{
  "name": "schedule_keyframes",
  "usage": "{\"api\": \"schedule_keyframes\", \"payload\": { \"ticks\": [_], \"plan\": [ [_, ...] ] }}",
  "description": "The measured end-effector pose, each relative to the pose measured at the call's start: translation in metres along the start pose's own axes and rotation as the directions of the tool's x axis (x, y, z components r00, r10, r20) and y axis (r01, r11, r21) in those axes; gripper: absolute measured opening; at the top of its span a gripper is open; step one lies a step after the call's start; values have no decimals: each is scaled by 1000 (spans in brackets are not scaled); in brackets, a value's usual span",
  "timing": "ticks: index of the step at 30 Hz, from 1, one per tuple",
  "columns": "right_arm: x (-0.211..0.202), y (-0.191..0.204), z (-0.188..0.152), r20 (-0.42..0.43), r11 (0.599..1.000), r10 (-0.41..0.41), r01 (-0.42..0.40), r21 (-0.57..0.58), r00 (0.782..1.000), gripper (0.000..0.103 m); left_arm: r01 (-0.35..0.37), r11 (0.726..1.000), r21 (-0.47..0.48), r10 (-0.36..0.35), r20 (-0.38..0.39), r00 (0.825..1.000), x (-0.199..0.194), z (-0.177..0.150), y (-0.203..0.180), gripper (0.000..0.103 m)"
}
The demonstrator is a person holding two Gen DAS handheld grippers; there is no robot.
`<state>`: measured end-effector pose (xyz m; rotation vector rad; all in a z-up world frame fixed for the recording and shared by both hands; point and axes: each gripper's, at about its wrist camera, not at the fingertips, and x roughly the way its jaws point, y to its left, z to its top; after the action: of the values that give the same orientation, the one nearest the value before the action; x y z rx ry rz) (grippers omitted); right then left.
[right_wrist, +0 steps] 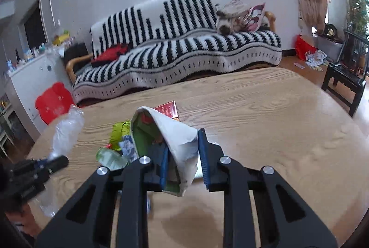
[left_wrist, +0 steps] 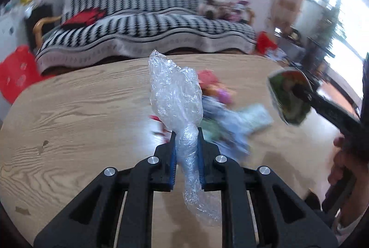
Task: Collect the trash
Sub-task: 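Carry both items over the bin and open both tools to release them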
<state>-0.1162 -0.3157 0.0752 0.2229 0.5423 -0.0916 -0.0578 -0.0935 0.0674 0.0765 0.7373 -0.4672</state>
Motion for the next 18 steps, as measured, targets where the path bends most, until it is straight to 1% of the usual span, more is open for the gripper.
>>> {"api": "schedule_keyframes", "payload": {
  "ticks": [2,4,7,9,10,11,12,14,16,17,18],
  "plan": [
    [-39,-20,-7,23,1000,-27,27,12,999,23,49,998,33,-49,-2,999,-13,-6,-28,14],
    [-73,-42,-14,35,998,-39,37,43,999,23,93,993,73,-93,-4,996,-24,-12,-60,14],
    [-124,-73,-29,50,995,-86,83,59,995,23,199,971,135,-197,-32,980,-37,-23,-120,14],
    [-153,-95,-44,40,991,-115,112,70,993,23,237,954,186,-231,-51,971,-42,-33,-156,14],
    [-162,-103,-51,37,989,-129,126,76,991,23,245,946,210,-238,-58,970,-43,-38,-169,14],
    [-175,-116,-61,33,985,-153,149,86,988,23,260,935,243,-249,-76,966,-42,-47,-191,14],
    [-185,-126,-70,30,981,-170,167,96,985,23,275,928,253,-259,-92,961,-40,-53,-201,14],
    [-200,-147,-88,14,973,-202,199,117,979,23,322,911,259,-291,-150,945,-32,-68,-228,14],
    [-208,-167,-111,-23,964,-232,233,130,972,23,351,901,256,-307,-197,931,-22,-82,-248,14],
    [-207,-175,-123,-51,960,-243,247,134,969,23,377,893,246,-321,-239,917,-15,-93,-260,14],
    [-204,-189,-142,-99,953,-248,261,151,964,23,397,888,233,-332,-273,903,-9,-103,-269,14]
  ]
}}
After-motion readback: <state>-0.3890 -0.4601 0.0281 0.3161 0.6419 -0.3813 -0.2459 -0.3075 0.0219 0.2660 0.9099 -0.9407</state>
